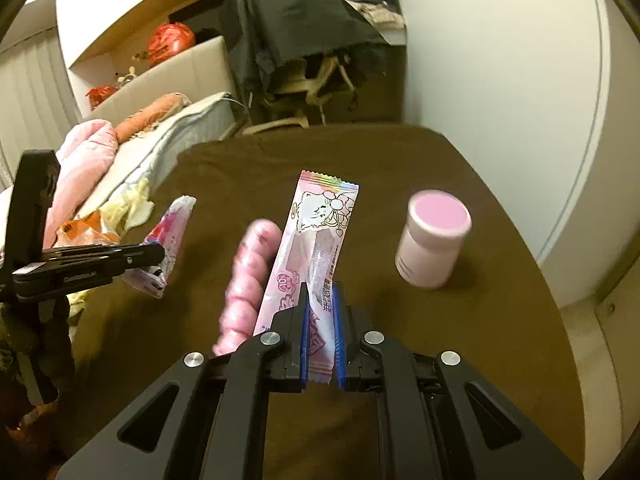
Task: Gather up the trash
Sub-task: 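Grasp the pink tissue pack with the left tool while the right tool grasps the pink lollipop stick, then carry the tissue pack and lollipop stick over the yellow trash bag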
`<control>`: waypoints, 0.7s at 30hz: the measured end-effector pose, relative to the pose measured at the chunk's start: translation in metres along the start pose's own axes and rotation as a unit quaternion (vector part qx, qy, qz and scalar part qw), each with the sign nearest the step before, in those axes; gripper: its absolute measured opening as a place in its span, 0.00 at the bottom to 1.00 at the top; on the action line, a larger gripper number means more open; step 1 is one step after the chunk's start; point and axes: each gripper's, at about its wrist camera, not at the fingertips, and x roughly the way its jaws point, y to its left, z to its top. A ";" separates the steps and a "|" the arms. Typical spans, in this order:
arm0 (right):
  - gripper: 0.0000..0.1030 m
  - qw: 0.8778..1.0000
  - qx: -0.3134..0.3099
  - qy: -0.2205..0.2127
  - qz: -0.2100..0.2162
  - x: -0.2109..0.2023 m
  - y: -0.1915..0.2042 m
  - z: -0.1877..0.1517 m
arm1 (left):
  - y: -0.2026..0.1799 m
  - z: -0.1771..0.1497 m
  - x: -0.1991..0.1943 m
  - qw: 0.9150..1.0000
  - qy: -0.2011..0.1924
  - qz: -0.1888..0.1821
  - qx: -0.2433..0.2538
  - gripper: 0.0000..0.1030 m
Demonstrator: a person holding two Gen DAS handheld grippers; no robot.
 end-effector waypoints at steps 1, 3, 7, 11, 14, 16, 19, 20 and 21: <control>0.10 1.000 -0.006 -0.005 0.002 -0.002 0.005 0.004 | 0.002 0.001 -0.011 1.000 -0.012 0.001 0.000 0.13; 0.10 1.000 -0.020 -0.015 0.008 -0.007 0.019 0.012 | 0.006 0.001 -0.028 1.000 -0.030 0.003 -0.002 0.13; 0.10 0.998 -0.047 -0.033 0.024 -0.012 0.049 0.031 | 0.020 0.002 -0.060 0.998 -0.061 0.012 -0.009 0.13; 0.10 0.996 -0.069 -0.043 0.045 -0.012 0.081 0.046 | 0.047 -0.001 -0.088 0.996 -0.084 0.029 -0.023 0.13; 0.10 0.993 -0.092 -0.047 0.062 -0.009 0.113 0.057 | 0.075 -0.010 -0.104 0.994 -0.089 0.040 -0.049 0.13; 0.10 0.991 -0.103 -0.048 0.071 -0.005 0.129 0.061 | 0.094 -0.018 -0.111 0.993 -0.090 0.047 -0.066 0.13; 0.10 0.988 -0.117 -0.040 0.092 0.005 0.156 0.065 | 0.125 -0.033 -0.120 0.989 -0.088 0.064 -0.097 0.13; 0.10 0.987 -0.122 -0.033 0.102 0.012 0.167 0.068 | 0.137 -0.039 -0.121 0.988 -0.085 0.070 -0.108 0.13; 0.10 0.986 -0.124 -0.030 0.109 0.015 0.172 0.068 | 0.150 -0.047 -0.124 0.987 -0.082 0.075 -0.120 0.13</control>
